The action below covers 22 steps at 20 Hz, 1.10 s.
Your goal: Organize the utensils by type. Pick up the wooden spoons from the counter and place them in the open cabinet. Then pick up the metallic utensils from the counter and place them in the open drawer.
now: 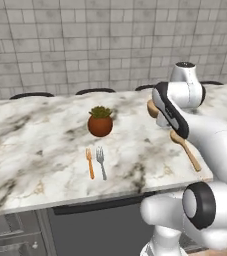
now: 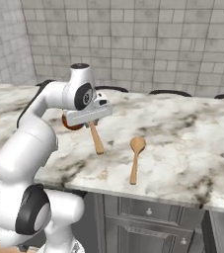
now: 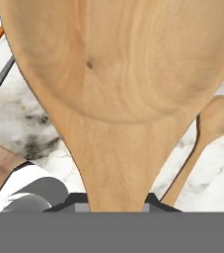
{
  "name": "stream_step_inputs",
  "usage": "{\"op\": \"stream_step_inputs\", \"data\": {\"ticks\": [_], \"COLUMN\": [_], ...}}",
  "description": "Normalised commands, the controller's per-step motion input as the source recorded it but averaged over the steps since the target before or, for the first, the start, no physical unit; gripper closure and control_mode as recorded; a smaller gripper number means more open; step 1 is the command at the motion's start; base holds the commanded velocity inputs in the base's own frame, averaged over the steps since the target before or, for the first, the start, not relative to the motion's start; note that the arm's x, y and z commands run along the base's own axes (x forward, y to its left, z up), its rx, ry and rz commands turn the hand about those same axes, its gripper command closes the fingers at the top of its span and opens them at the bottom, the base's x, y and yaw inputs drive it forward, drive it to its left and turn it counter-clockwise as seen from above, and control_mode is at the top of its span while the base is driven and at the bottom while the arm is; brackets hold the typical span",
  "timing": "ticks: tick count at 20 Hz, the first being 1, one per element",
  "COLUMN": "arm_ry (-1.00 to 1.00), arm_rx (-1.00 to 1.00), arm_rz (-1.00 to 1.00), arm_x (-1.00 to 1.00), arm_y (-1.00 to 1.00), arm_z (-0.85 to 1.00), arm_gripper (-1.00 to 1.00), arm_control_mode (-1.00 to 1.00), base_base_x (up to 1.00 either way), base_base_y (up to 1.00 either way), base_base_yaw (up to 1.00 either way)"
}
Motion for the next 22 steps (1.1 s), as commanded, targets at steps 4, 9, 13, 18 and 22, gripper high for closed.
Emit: {"op": "stream_step_inputs", "data": {"ticks": [4,9,13,18,22], "arm_ry": [0.0,0.0,0.0,0.0,0.0], "arm_rx": [0.0,0.0,0.0,0.0,0.0], "arm_rz": [0.0,0.0,0.0,0.0,0.0], "arm_x": [0.0,0.0,0.0,0.0,0.0], "arm_y": [0.0,0.0,0.0,0.0,0.0], "arm_z": [0.0,0.0,0.0,0.0,0.0], "arm_gripper": [1.0,1.0,1.0,1.0,1.0], "arm_control_mode": [1.0,1.0,1.0,1.0,1.0], "base_base_x": [-0.82,-0.49,0.0,0.0,0.0], "base_base_y": [-0.07,-0.11,0.06,0.05,0.03], "base_base_yaw": [0.0,-0.49,-1.0,-1.0,-1.0]}}
